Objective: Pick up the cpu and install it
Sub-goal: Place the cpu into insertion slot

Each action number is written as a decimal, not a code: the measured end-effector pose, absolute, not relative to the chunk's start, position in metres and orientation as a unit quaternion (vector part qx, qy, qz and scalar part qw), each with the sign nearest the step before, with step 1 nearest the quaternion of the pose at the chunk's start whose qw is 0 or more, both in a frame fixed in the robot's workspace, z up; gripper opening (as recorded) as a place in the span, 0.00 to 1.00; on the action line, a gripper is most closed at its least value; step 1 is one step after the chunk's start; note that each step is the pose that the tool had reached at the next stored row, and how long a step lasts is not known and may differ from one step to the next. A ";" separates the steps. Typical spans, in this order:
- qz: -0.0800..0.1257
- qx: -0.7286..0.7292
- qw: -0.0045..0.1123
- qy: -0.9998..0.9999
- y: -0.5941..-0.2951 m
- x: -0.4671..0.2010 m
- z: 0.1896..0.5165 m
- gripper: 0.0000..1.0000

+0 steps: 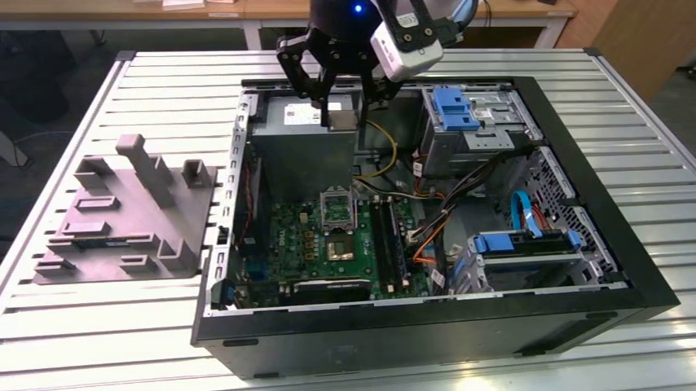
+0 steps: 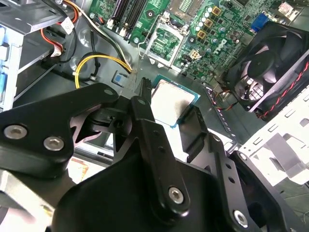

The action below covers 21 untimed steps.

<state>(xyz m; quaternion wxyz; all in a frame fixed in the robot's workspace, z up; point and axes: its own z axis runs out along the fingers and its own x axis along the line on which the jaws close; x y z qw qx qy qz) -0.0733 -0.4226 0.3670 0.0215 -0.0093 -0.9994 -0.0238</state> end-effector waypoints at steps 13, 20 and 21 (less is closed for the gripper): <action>-0.024 -0.009 0.021 -0.999 -0.429 -0.073 0.366 0.47; -0.024 -0.007 0.021 -0.999 -0.434 -0.074 0.362 0.47; -0.024 -0.007 0.022 -0.999 -0.434 -0.074 0.361 0.47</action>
